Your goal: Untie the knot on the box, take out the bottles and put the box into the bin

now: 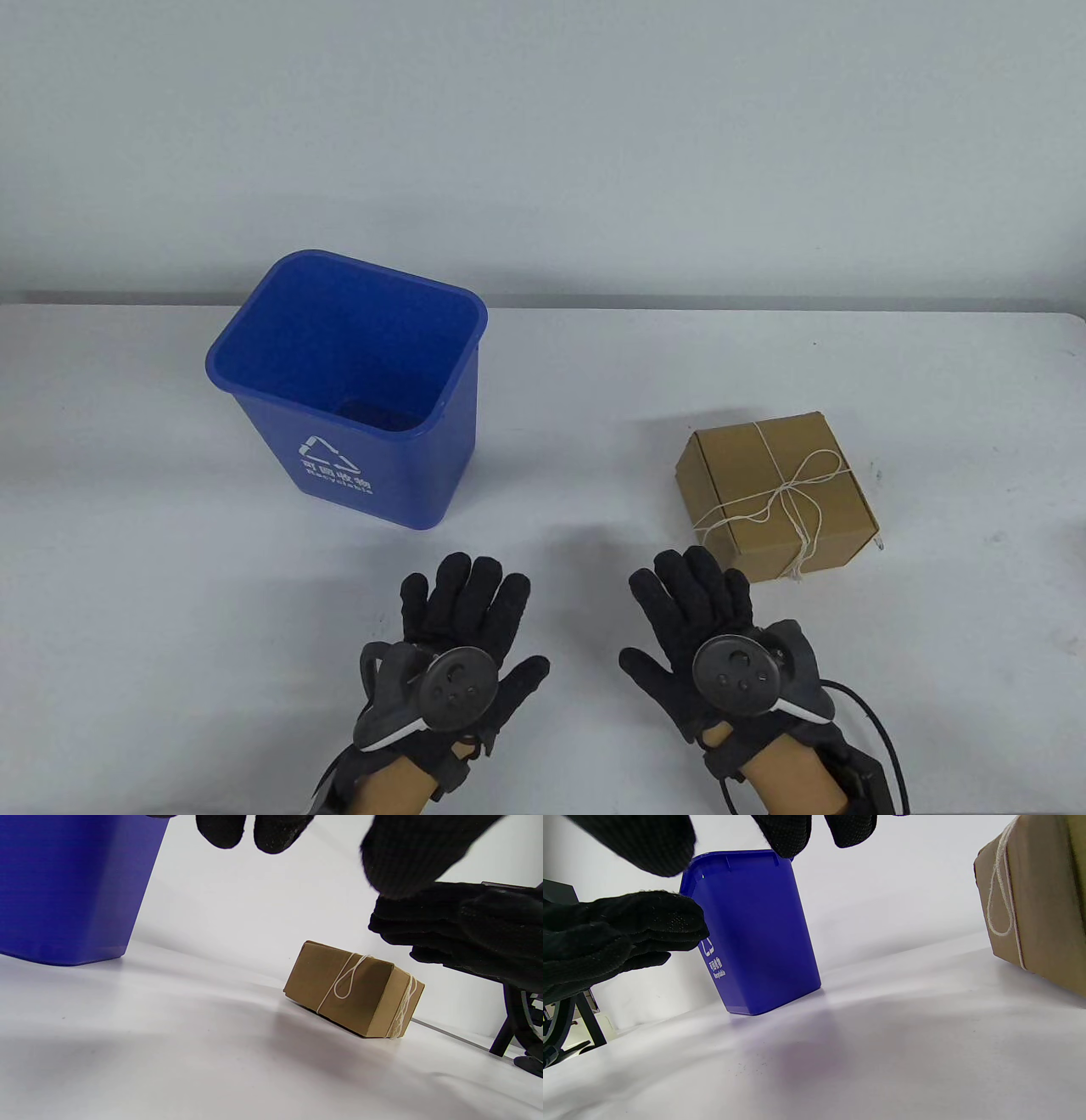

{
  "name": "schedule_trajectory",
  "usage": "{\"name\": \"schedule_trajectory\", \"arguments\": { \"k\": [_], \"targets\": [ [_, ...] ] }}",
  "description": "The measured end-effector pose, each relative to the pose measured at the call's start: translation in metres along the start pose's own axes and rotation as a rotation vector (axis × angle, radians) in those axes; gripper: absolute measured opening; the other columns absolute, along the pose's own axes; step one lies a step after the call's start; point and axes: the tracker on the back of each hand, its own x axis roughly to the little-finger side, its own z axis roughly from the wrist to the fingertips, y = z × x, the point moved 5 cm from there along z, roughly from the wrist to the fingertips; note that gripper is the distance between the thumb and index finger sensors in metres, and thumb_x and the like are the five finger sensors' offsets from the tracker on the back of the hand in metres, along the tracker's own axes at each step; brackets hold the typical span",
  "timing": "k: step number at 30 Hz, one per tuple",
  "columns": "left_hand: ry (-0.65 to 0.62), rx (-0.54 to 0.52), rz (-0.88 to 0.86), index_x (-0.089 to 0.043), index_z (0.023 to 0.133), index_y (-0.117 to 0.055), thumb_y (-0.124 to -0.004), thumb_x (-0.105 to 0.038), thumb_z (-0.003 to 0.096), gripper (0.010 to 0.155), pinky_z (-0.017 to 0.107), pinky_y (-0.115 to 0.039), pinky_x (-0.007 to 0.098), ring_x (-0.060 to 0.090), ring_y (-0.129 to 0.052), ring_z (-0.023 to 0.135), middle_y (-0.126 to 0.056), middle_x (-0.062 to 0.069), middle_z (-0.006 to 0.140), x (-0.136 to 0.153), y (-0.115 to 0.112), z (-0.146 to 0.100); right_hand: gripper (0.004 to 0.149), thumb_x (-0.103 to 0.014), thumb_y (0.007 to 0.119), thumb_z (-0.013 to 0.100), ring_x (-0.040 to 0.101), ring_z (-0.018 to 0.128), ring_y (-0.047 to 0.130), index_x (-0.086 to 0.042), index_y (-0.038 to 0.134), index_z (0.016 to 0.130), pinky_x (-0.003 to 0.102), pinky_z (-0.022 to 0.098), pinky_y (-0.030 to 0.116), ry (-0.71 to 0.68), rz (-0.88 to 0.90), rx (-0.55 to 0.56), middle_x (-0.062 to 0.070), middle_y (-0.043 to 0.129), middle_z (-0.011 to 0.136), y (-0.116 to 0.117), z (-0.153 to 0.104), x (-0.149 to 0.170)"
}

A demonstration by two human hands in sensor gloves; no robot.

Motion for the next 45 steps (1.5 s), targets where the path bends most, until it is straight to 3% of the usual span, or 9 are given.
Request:
{"name": "schedule_trajectory", "arguments": {
  "k": [26, 45],
  "targets": [
    [0.005, 0.021, -0.013, -0.021, 0.117, -0.031, -0.070, -0.060, 0.0490, 0.087, 0.067, -0.019, 0.084, 0.057, -0.025, 0.109, -0.031, 0.017, 0.119, 0.000, -0.003, 0.001, 0.076, -0.056, 0.062, 0.052, 0.061, 0.098, 0.025, -0.011, 0.040, 0.109, 0.078, 0.058, 0.023, 0.015, 0.037, 0.002, 0.024, 0.030, 0.113, -0.007, -0.002, 0.011],
    [0.002, 0.068, -0.038, -0.020, 0.116, -0.033, -0.070, -0.060, 0.0492, 0.086, 0.067, -0.020, 0.083, 0.057, -0.026, 0.109, -0.034, 0.017, 0.119, -0.001, -0.012, 0.004, 0.075, -0.054, 0.063, 0.052, 0.061, 0.097, 0.023, -0.009, 0.042, 0.108, 0.078, 0.058, 0.022, 0.209, 0.049, 0.112, 0.025, 0.029, 0.112, -0.053, -0.008, 0.083]
  ]
}}
